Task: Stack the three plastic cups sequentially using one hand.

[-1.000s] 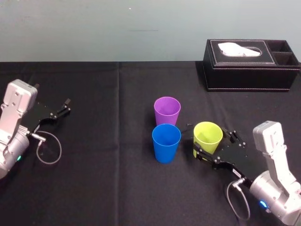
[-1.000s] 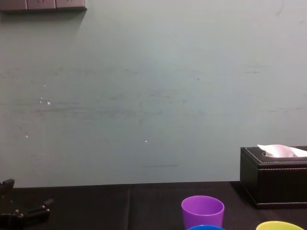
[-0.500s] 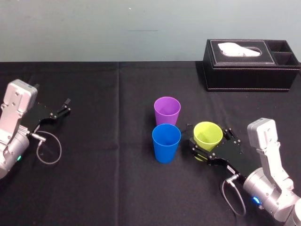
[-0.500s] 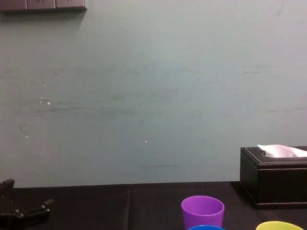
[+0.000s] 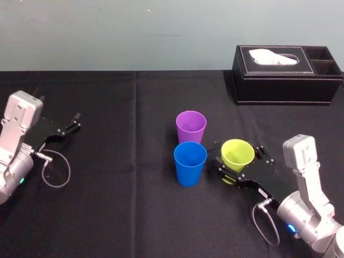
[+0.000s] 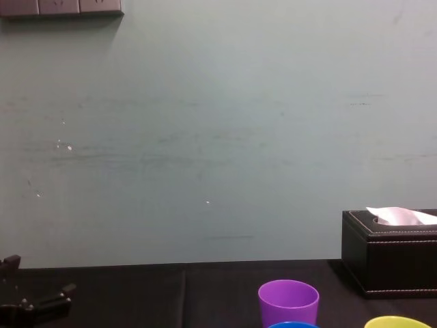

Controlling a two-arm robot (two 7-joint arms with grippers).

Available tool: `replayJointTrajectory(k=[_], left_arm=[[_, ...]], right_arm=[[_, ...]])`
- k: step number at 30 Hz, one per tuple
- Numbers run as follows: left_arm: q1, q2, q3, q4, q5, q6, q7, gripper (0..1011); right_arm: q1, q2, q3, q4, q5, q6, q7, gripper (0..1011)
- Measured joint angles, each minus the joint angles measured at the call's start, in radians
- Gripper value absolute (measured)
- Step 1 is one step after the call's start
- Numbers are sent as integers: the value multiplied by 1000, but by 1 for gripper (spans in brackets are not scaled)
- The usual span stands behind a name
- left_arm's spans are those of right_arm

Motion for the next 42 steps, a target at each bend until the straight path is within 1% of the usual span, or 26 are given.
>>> replayJointTrajectory(k=[2, 5, 7, 8, 9, 11, 17, 21, 25, 28, 30, 33, 34, 36, 37, 38, 40, 41, 42], left_arm=[[0, 0, 0, 0, 0, 0, 0, 1011], [0, 0, 0, 0, 0, 0, 0, 1011], [0, 0, 0, 0, 0, 0, 0, 1011], [0, 0, 0, 0, 0, 0, 0, 1011], [0, 0, 0, 0, 0, 0, 0, 1011], [0, 0, 0, 0, 0, 0, 0, 1011], [0, 0, 0, 0, 0, 0, 0, 1011], [0, 0, 0, 0, 0, 0, 0, 1011], [0, 0, 0, 0, 0, 0, 0, 1011], [0, 0, 0, 0, 0, 0, 0, 1011], [0, 0, 0, 0, 0, 0, 0, 1011], [0, 0, 0, 0, 0, 0, 0, 1011], [0, 0, 0, 0, 0, 0, 0, 1011], [0, 0, 0, 0, 0, 0, 0, 1011], [0, 0, 0, 0, 0, 0, 0, 1011], [0, 0, 0, 0, 0, 0, 0, 1012], [0, 0, 0, 0, 0, 0, 0, 1011], [0, 0, 0, 0, 0, 0, 0, 1011], [0, 0, 0, 0, 0, 0, 0, 1011]], right_arm=[[0, 1, 0, -1, 0, 0, 0, 995], [0, 1, -1, -1, 1, 0, 0, 930], [-1, 2, -1, -1, 1, 0, -1, 906], [-1, 2, -1, -2, 1, 0, -1, 860], [-1, 2, -1, -2, 1, 0, -1, 860], [-1, 2, -1, -2, 1, 0, -1, 783], [-2, 3, 0, -4, 1, 0, -2, 752], [-3, 4, 14, -17, -5, 4, 0, 741], [4, 10, 32, -41, -21, 22, 5, 741], [25, 13, 53, -61, -28, 45, 13, 741], [39, 13, 58, -66, -28, 57, 22, 741], [73, 10, 64, -69, -27, 83, 40, 741], [93, 3, 66, -68, -25, 96, 51, 741], [127, -9, 65, -63, -20, 115, 66, 741], [127, -9, 65, -63, -20, 115, 66, 741], [150, -17, 62, -57, -18, 128, 76, 741], [174, -25, 57, -49, -17, 138, 83, 741], [199, -34, 50, -40, -15, 150, 91, 741], [212, -38, 46, -35, -14, 156, 94, 741]])
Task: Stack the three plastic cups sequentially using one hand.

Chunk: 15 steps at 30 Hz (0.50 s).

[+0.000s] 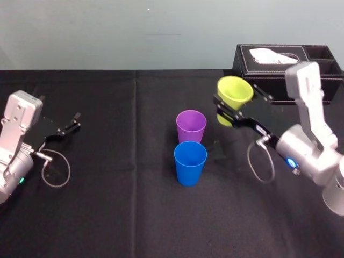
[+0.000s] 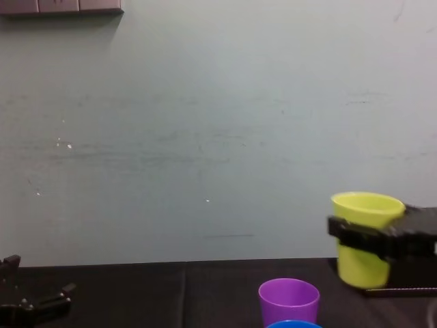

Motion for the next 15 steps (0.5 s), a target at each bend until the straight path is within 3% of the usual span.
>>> replayJointTrajectory(k=[5, 15], left_arm=[[0, 0, 0, 0, 0, 0, 0, 1012], [0, 0, 0, 0, 0, 0, 0, 1011]], right_arm=[[76, -30, -35, 36, 0, 21, 22, 741], [152, -76, -99, 111, 0, 17, 49, 741]])
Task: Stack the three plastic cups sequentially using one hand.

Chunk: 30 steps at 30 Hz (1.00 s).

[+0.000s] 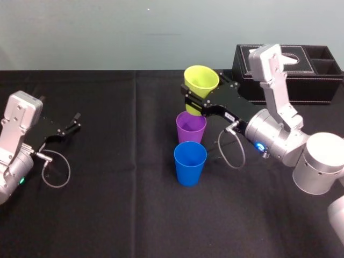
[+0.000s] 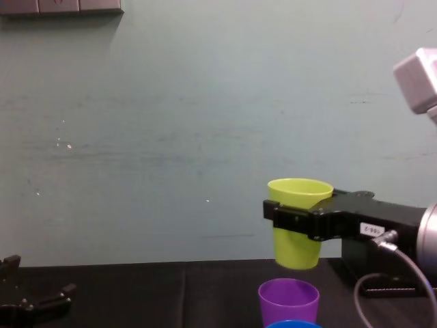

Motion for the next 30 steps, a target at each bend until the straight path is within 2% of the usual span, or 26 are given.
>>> replayJointTrajectory(k=[9, 30], left_arm=[[0, 0, 0, 0, 0, 0, 0, 1011], [0, 0, 0, 0, 0, 0, 0, 1012]], right_arm=[[11, -11, -23, 35, 3, -13, 7, 741], [-4, -2, -34, 61, 9, -32, 10, 741]])
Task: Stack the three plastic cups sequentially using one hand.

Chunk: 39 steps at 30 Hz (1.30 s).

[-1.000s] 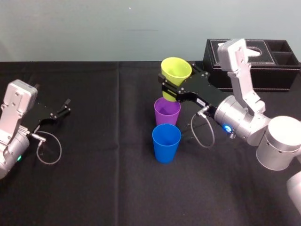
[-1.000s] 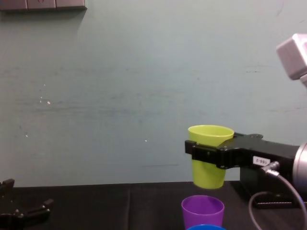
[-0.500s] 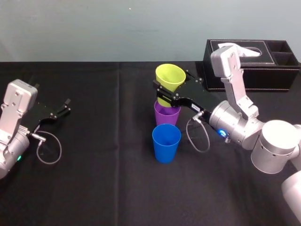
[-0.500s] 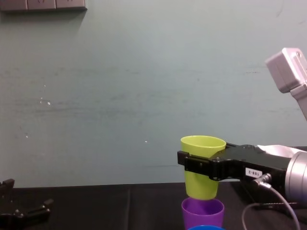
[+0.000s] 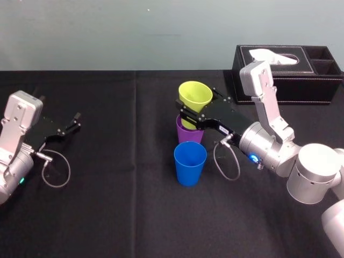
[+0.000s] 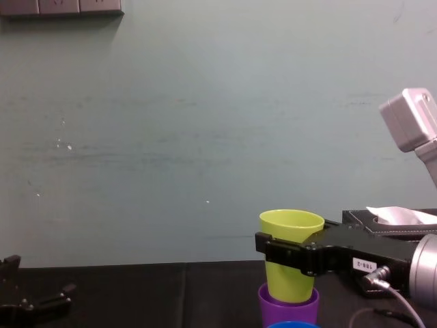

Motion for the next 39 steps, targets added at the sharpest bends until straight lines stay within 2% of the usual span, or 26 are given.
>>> replayJointTrajectory(k=[22, 39], left_arm=[[0, 0, 0, 0, 0, 0, 0, 1011], [0, 0, 0, 0, 0, 0, 0, 1011]], right_arm=[[9, -15, -11, 66, -24, -17, -3, 741], [7, -22, -16, 90, -37, -20, 2, 741]])
